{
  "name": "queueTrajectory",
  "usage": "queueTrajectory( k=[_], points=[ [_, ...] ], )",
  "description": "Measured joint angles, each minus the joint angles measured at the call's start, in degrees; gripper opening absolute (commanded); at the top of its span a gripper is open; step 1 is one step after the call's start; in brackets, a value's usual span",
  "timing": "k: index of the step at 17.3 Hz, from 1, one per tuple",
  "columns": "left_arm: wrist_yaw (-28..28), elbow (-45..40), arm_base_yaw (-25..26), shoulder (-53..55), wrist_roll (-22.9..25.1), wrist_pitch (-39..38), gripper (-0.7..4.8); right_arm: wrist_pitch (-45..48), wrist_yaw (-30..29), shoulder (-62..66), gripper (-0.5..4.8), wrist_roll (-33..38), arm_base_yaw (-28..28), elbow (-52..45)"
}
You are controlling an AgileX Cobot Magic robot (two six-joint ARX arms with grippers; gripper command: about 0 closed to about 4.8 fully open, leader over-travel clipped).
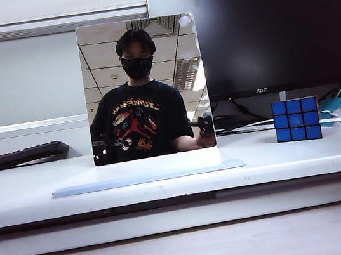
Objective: Move the the Rubik's Cube near the mirror.
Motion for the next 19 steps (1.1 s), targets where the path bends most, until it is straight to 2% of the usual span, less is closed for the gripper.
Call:
queueTrajectory(
  k=[1, 3, 4, 7, 9, 12, 13, 14, 15, 16, 18, 19],
  points=[
    [0.22, 0.0, -2.45, 0.0, 0.02, 0.0, 0.22, 2.43, -1.33, 0.0, -0.01, 3.67, 0.04, 0.0],
    [0.13, 0.0, -3.41, 0.02, 0.02, 0.0, 0.22, 3.39, -1.81, 0.26, -0.02, 13.18, 0.13, 1.33],
    [0.07, 0.0, -3.43, 0.02, 0.02, 0.0, 0.22, 3.58, -2.84, 2.38, -0.01, 14.69, 0.42, 4.0],
    [0.07, 0.0, -3.43, 0.02, 0.02, 0.0, 0.22, 4.31, -4.39, 13.03, -0.01, 9.35, 4.07, 9.94],
    [0.07, 0.0, -3.43, 0.0, 0.02, 0.02, 0.22, 4.72, -2.89, 23.45, 0.06, 3.74, 6.84, 14.29],
    [0.07, 0.0, -3.43, 0.02, 0.02, 0.0, 0.22, 5.49, 0.07, 39.52, 0.24, 1.79, 11.76, 21.97],
    [0.07, 0.0, -3.43, 0.02, 0.02, 0.0, 0.22, 4.22, 5.51, 42.23, 1.17, 2.49, 14.86, 23.78],
    [0.07, 0.0, -3.43, 0.02, 0.02, 0.02, 0.22, 3.76, 16.35, 45.81, 3.22, 2.99, 20.26, 25.77],
    [0.07, 0.0, -3.43, 0.0, 0.02, 0.02, 0.22, 4.31, 27.78, 49.03, 4.5, 3.08, 26.01, 26.29],
    [0.04, 0.0, -3.41, 0.0, 0.02, 0.02, 0.22, 4.39, 35.15, 51.56, 4.77, 3.08, 29.79, 26.97],
    [0.07, 0.0, -3.43, 0.0, 0.02, 0.02, 0.22, 9.16, 48.43, 59.17, 4.79, 3.26, 35.04, 29.03],
    [0.07, 0.0, -3.43, 0.0, 0.02, 0.02, 0.22, 11.8, 50.69, 63.23, 4.79, 3.26, 35.54, 29.05]
  ],
)
